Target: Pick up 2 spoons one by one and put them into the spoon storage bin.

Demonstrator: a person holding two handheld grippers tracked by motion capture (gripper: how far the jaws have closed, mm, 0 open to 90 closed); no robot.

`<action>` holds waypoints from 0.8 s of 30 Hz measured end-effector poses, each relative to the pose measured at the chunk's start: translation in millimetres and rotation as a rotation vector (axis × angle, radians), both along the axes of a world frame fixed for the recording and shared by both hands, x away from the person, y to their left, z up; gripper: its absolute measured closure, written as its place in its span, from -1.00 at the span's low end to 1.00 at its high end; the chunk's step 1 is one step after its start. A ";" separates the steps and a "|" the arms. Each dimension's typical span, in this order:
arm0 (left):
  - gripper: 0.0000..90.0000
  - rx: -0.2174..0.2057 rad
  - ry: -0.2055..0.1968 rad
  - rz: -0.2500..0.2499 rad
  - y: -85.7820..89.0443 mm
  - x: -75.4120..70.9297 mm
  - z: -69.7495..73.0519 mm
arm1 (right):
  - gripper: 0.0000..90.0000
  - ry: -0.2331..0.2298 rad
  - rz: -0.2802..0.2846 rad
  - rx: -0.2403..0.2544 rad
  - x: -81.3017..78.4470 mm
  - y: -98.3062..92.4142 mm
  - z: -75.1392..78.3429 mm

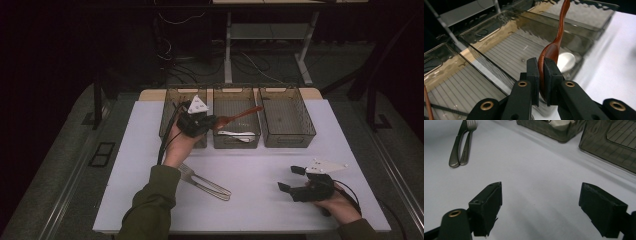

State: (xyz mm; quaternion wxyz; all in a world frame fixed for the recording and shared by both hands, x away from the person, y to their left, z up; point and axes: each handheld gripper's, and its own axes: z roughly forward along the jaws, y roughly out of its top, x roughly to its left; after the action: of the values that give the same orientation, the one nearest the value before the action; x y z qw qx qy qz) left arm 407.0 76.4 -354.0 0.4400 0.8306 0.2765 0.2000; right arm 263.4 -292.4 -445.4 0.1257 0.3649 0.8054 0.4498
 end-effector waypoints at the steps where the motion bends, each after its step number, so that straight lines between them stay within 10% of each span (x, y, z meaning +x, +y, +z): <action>1: 0.84 -0.004 0.000 0.005 -1.7 2.2 -0.9 | -0.59 0.000 0.000 0.001 0.1 -0.3 0.0; 24: 0.60 0.035 0.084 0.072 -26.2 27.4 -29.1 | -0.59 -0.004 -0.003 0.008 0.2 -2.2 0.6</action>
State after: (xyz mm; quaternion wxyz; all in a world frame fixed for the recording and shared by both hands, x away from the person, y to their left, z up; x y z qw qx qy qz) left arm 434.3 50.2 -383.1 0.4060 0.8353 0.3212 0.1854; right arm 263.7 -294.7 -444.8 0.1265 0.3657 0.8030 0.4533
